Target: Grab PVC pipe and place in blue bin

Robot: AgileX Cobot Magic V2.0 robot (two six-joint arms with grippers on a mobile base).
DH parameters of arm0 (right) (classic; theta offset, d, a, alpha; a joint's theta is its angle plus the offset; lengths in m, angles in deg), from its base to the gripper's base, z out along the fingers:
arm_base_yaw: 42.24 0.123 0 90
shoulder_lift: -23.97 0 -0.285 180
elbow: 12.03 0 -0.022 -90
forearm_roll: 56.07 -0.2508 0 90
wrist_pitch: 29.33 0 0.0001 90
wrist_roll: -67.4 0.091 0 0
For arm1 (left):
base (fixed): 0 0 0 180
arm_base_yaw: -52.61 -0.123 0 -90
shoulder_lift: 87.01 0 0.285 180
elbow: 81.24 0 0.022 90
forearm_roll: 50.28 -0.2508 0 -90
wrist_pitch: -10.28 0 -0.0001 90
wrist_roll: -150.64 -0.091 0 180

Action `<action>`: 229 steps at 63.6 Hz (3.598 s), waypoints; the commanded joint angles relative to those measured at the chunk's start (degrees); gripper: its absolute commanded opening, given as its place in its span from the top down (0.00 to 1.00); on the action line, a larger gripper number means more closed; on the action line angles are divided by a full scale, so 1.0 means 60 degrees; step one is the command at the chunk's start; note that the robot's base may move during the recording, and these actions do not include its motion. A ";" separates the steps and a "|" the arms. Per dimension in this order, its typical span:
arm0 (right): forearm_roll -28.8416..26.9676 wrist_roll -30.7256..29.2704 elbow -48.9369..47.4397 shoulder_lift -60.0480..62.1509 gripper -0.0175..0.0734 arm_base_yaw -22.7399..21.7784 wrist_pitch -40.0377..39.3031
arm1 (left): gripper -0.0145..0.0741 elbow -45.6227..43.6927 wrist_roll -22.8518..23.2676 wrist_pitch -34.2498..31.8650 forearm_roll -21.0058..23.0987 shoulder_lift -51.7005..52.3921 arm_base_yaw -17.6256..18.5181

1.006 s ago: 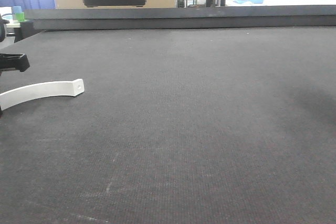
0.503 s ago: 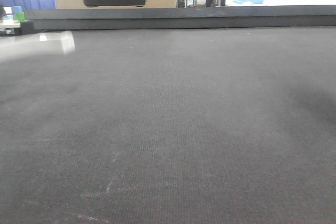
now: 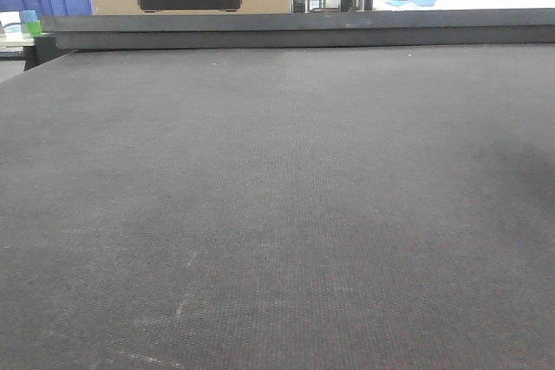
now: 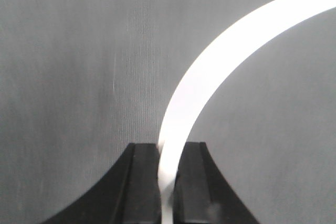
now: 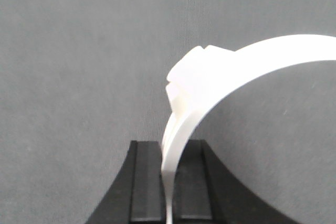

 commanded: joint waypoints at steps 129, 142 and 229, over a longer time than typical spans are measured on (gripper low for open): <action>0.1041 -0.0089 0.3628 0.6546 0.99 -0.0004 -0.4686 | 0.96 0.3797 -0.0059 -0.5140 -0.0111 0.7203 0.0326; 0.1041 -0.0089 0.3628 0.6546 0.99 -0.0004 -0.4686 | 0.96 0.3797 -0.0059 -0.5158 -0.0111 0.7203 0.0326; 0.1041 -0.0089 0.3628 0.6546 0.99 -0.0004 -0.4686 | 0.96 0.3797 -0.0059 -0.5174 -0.0111 0.7203 -0.0251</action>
